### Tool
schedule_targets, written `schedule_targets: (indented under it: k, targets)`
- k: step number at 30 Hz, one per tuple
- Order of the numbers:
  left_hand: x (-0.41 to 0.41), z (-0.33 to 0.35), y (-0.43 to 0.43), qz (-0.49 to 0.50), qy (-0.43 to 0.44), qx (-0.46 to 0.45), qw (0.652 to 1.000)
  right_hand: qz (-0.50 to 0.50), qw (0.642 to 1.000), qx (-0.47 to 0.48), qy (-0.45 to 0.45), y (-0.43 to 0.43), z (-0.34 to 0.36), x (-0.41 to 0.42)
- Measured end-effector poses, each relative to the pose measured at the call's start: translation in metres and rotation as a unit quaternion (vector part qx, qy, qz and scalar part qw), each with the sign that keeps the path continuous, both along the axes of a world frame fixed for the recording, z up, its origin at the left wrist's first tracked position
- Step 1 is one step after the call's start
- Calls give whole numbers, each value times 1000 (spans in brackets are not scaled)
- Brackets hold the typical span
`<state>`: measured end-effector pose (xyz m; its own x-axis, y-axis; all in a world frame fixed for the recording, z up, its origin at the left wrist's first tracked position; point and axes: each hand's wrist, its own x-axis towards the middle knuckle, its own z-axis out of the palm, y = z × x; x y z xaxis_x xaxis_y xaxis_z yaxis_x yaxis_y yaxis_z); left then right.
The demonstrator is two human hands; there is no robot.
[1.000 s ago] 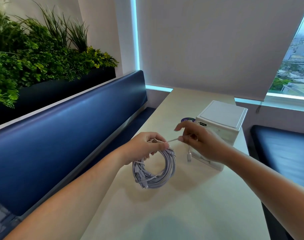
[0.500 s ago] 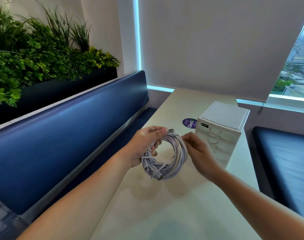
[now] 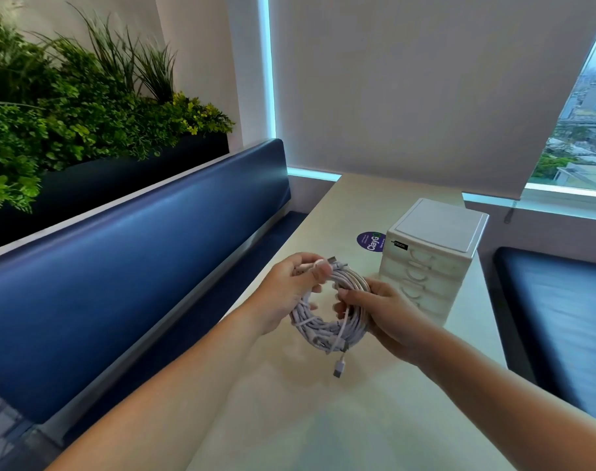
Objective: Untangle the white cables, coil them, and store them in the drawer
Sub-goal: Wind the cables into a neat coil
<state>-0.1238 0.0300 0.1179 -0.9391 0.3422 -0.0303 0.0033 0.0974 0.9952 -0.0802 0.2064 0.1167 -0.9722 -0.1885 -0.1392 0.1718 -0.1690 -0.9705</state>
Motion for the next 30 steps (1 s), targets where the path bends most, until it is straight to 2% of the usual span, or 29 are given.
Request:
schedule_targets:
  k: [2, 7, 13, 15, 17, 18, 19, 21, 22, 24, 27, 30]
  targets:
    - [-4, 0, -7, -28, 60, -117, 991, 32, 999, 17, -4, 3, -1, 0]
    - [-6, 4, -11, -97, 149, -257, 950, 75, 995, 62, 16, 6, -2, -1]
    - [-3, 7, -10, -122, 144, -296, 936, 129, 985, 114, 23, 16, 2, -11]
    - [-3, 4, -8, -119, 137, -304, 935, 123, 976, 175, 35, 16, 2, -13]
    - [-4, -1, -8, -106, 120, -305, 939, 61, 940, 323, 96, 14, -1, -13]
    - [-6, -4, -9, -97, 109, -305, 941, -1, 895, 416, 161, 13, -4, -12]
    - [-7, -7, -10, -86, 93, -304, 944, -67, 833, 491, 247, 11, -8, -9]
    - [-9, -12, -11, -67, 57, -290, 953, -122, 712, 559, 407, 8, -17, -2]
    - [-9, -14, -11, -62, 41, -278, 958, -109, 681, 569, 448, 5, -22, 0]
    - [-6, -16, -9, -61, 14, -246, 967, -78, 665, 574, 472, 2, -33, -1]
    - [0, -15, -6, -72, -27, -182, 980, -86, 673, 570, 463, 0, -35, -8]
    - [2, -12, -6, -75, -52, -141, 986, -67, 650, 604, 457, 0, -36, -11]
